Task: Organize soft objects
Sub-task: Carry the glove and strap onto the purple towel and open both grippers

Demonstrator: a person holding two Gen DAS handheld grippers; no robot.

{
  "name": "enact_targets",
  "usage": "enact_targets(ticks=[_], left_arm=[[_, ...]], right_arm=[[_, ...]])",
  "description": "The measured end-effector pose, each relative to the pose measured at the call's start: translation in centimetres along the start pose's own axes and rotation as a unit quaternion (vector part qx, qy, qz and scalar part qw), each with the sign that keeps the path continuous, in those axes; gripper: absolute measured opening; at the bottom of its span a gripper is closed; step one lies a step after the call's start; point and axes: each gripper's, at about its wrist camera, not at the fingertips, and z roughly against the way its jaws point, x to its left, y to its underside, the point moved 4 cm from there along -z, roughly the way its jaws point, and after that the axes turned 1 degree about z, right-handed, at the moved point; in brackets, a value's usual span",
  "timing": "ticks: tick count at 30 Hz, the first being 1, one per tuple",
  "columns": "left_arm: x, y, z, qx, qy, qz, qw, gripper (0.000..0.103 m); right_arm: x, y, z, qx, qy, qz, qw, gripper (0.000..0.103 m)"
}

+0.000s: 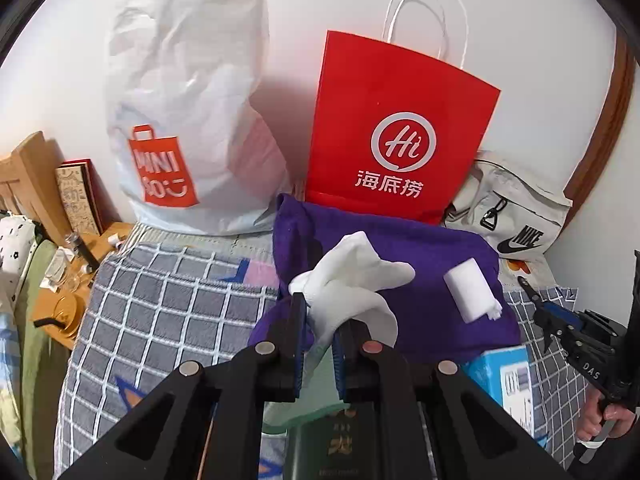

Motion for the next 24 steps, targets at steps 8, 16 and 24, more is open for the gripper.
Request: enact_targets(ticks=[8, 16, 24], left_arm=[[-0.7, -1.8, -3.9, 0.018, 0.003, -0.002, 0.9998, 0.012], [-1.6, -2.7, -7.6, 0.037, 0.014, -0.002, 0.9992, 0.012], [-2.2, -3.1, -10.9, 0.061, 0.007, -0.002, 0.9981, 0.012]], right_arm=[[-1.1, -1.1, -5.4, 0.034, 0.001, 0.019, 0.999, 0.021], [-2.2, 0.2, -9.0, 0.082, -0.002, 0.035, 0.996, 0.021], [-3.5, 0.4, -10.2, 0.092, -0.004, 0.024, 0.995, 0.021]])
